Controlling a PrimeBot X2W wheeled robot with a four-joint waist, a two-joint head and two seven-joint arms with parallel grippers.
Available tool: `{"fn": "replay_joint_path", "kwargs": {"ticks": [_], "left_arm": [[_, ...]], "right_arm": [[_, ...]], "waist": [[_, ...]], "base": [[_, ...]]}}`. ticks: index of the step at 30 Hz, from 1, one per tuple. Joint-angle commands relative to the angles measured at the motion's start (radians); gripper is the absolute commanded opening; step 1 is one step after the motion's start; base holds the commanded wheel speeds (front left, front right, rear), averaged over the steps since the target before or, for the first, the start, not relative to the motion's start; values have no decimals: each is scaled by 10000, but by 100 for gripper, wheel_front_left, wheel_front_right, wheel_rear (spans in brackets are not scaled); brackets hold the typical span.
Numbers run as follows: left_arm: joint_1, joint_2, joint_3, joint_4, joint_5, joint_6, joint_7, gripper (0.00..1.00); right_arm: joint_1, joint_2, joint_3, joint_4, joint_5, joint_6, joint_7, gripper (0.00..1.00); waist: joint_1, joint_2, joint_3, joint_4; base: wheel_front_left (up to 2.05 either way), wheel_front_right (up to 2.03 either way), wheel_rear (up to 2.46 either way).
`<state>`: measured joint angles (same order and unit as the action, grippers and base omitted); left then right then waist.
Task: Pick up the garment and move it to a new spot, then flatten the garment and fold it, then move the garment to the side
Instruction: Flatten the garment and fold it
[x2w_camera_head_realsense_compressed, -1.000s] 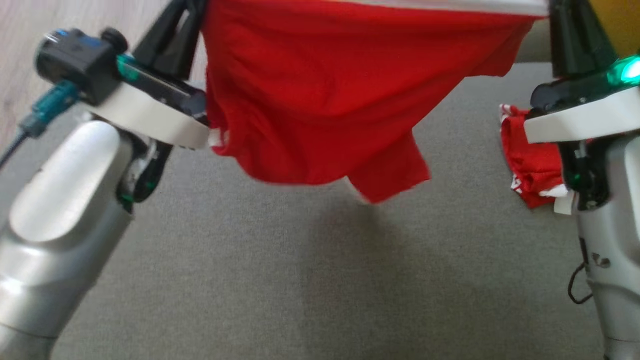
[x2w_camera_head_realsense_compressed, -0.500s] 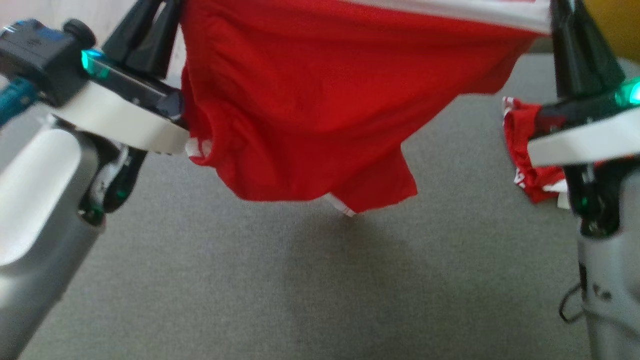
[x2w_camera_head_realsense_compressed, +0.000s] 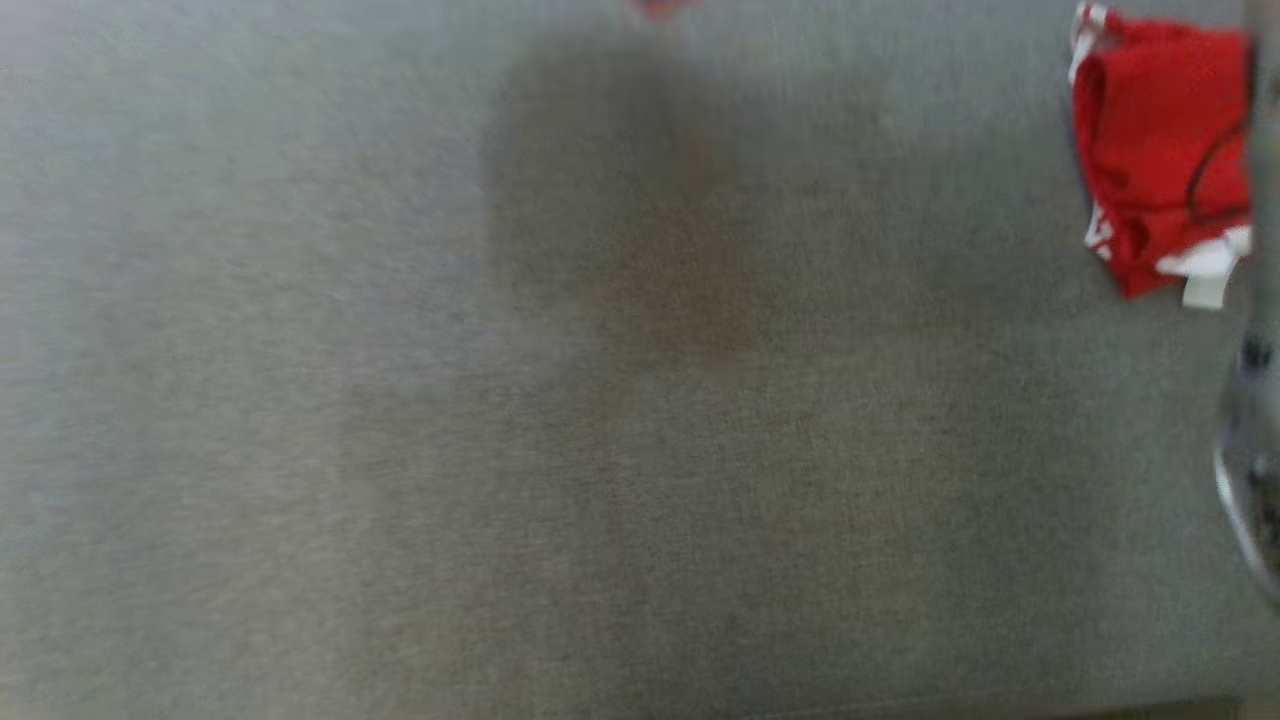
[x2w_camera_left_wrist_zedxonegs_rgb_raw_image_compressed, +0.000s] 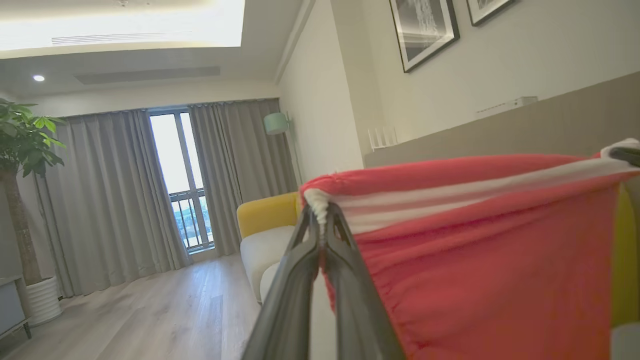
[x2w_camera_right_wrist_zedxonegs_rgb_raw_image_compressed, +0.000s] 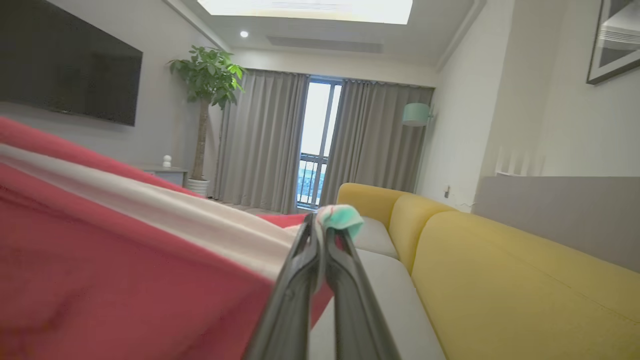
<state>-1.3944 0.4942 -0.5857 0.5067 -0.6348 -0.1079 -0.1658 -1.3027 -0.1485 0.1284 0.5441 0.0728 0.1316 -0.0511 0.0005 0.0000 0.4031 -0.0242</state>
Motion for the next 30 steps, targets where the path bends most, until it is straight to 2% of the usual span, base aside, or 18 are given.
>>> {"fn": "replay_joint_path", "kwargs": {"ticks": [1, 5, 8, 11, 18, 24, 28, 30], "left_arm": [[-512, 451, 499, 80, 68, 6, -181, 0], [-1139, -74, 396, 1272, 207, -132, -807, 0], [-867, -432, 167, 1689, 250, -198, -936, 0], [-64, -701, -51, 1542, 280, -220, -953, 0], [2907, -438, -1031, 600, 366, -225, -958, 0], [5209, 79, -1656, -81, 258, -227, -959, 0], [6318, 299, -2041, -440, 263, -227, -959, 0], [6546, 337, -2062, -520, 252, -227, -959, 0]], "right_arm": [[-232, 163, -212, 10, -131, -9, -209, 0], [-949, 453, -744, 1662, -612, -9, -1236, 0], [-733, 559, -569, 2719, -894, -9, -1560, 0], [-150, 556, -124, 3722, -947, -9, -1682, 0], [1579, 334, 1591, 5507, -210, -9, -1566, 0], [2982, -231, 3367, 5708, 1319, -9, -960, 0], [3917, -957, 4643, 4967, 2638, -9, -287, 0], [4133, -1187, 4934, 4683, 3001, -9, -103, 0]], "waist": [[-5, 0, 681, -366], [-5, 0, 906, -328], [-5, 0, 940, -206], [-5, 0, 820, -32], [-5, 0, 46, 184], [-5, 0, -875, 283], [-5, 0, -1473, 325], [-5, 0, -1612, 324]], "base": [[0, 0, 0], [0, 0, 0], [0, 0, 0], [0, 0, 0], [0, 0, 0], [0, 0, 0], [0, 0, 0], [0, 0, 0]]}}
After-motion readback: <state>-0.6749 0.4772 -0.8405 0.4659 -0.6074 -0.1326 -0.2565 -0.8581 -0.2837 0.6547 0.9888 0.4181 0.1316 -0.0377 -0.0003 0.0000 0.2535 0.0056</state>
